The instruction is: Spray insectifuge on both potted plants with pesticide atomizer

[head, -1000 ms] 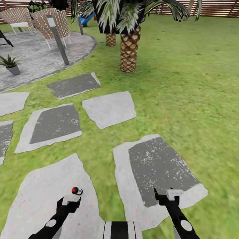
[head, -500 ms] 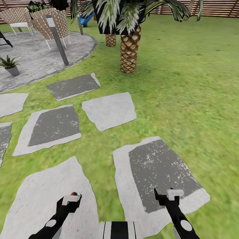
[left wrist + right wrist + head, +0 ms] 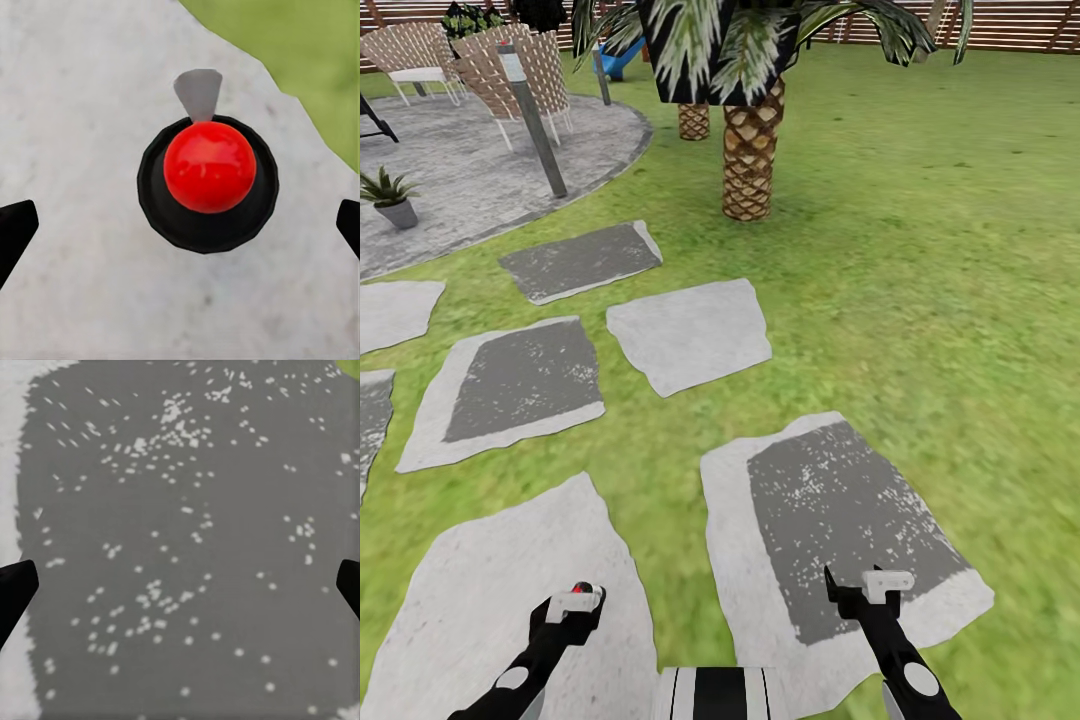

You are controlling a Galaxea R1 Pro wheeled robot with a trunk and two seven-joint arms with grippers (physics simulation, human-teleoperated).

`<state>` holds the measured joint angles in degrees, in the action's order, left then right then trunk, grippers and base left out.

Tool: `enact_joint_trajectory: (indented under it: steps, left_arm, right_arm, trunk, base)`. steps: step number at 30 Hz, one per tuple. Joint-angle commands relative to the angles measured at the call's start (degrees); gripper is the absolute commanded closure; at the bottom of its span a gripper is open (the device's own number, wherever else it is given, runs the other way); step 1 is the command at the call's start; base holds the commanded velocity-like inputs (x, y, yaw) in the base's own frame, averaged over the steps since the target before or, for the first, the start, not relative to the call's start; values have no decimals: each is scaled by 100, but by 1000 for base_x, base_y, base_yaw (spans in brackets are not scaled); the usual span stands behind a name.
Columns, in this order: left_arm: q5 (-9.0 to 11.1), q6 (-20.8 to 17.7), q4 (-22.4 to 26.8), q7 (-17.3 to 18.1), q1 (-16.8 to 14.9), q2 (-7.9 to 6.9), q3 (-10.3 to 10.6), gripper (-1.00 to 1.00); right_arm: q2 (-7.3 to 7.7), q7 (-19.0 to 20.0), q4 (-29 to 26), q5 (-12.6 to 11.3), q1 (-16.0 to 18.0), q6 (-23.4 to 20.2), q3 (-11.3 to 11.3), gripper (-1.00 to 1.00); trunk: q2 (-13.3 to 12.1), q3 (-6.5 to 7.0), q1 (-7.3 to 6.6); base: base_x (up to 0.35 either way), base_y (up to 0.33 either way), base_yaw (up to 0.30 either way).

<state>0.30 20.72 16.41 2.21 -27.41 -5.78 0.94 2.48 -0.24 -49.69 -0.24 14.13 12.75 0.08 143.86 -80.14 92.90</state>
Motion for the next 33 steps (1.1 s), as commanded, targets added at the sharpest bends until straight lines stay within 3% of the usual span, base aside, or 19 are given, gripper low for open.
enact_joint_trajectory:
  steps: [1,5,11,33]
  left_arm:
    - [-2,19,-5,14,-2,-2,11,-100]
    - [-7,20,-6,16,-1,-2,19,-100]
    - [-12,20,-6,16,-1,6,20,-100]
    - [5,20,-6,16,-10,15,20,-100]
  right_arm:
    - [0,-2,3,-3,2,17,1,-100]
    - [2,-2,3,-3,2,16,1,-100]
    - [4,-2,3,-3,2,16,1,-100]
    - [2,-2,11,-3,2,17,1,-100]
  trunk:
    - [1,-3,-1]
    - [1,-5,-1]
    - [6,-124,9]
    - [6,-120,9]
  base:
    - [0,0,0]
    - [0,0,0]
    - [0,0,0]
    - [25,0,0]
